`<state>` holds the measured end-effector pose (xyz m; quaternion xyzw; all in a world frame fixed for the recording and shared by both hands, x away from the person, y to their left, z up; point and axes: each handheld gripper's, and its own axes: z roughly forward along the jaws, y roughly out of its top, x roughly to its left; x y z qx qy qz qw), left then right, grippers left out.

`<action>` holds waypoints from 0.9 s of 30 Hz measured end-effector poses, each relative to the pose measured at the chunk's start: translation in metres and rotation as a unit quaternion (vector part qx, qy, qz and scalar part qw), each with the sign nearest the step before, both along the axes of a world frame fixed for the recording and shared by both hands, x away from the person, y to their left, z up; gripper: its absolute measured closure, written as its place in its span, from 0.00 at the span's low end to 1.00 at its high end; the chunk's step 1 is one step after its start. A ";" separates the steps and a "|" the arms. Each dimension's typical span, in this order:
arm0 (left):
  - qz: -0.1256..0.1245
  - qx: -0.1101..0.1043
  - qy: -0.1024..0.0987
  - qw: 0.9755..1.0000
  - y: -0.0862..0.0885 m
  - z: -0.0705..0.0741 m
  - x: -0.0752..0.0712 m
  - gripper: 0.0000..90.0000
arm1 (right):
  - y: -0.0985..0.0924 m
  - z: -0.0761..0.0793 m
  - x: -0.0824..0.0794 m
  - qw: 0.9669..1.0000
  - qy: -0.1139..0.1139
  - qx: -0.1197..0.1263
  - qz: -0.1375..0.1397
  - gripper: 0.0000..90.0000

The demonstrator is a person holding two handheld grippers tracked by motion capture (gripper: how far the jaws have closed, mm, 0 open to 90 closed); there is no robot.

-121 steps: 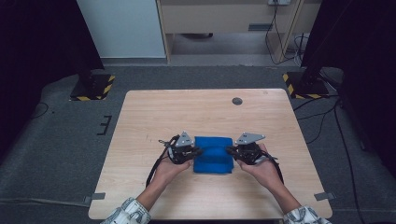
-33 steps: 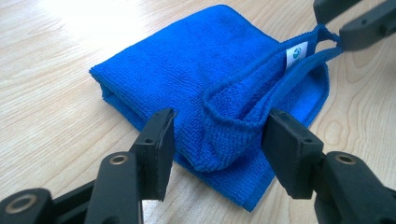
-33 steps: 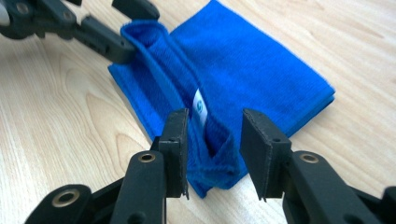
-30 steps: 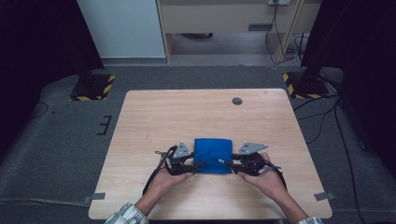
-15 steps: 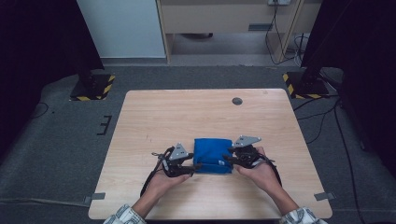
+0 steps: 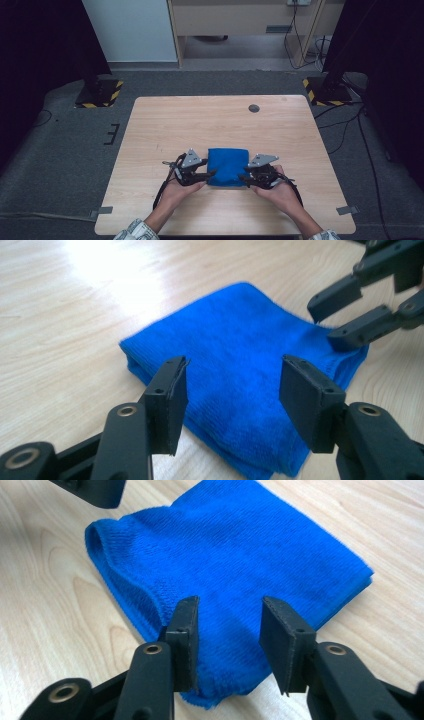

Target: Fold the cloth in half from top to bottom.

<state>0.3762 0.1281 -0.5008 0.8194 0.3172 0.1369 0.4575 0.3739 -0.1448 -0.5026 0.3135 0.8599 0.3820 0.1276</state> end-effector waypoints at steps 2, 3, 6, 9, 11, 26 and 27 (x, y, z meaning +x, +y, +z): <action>-0.004 0.014 -0.001 1.000 0.000 -0.002 -0.001 0.50 | 0.000 -0.002 -0.002 1.000 -0.004 -0.010 0.002 0.64; -0.005 0.017 0.001 1.000 0.000 -0.004 -0.001 0.50 | 0.000 -0.003 -0.002 1.000 -0.005 -0.011 0.003 0.63; -0.008 0.040 0.003 0.999 -0.001 -0.010 -0.001 0.49 | -0.002 -0.006 -0.003 1.000 -0.004 -0.013 -0.001 0.58; -0.011 0.061 0.003 0.998 -0.002 -0.015 -0.002 0.49 | -0.002 -0.007 -0.004 1.000 -0.009 -0.021 0.001 0.55; -0.012 0.065 0.004 0.998 -0.002 -0.016 -0.003 0.48 | -0.002 -0.008 -0.004 1.000 -0.013 -0.022 0.000 0.51; -0.005 0.077 -0.008 0.997 0.002 -0.019 -0.003 0.39 | -0.002 -0.015 -0.003 0.999 -0.018 -0.033 -0.003 0.28; -0.003 0.074 -0.008 0.997 0.002 -0.018 -0.003 0.37 | -0.002 -0.014 -0.002 0.999 -0.018 -0.030 -0.007 0.26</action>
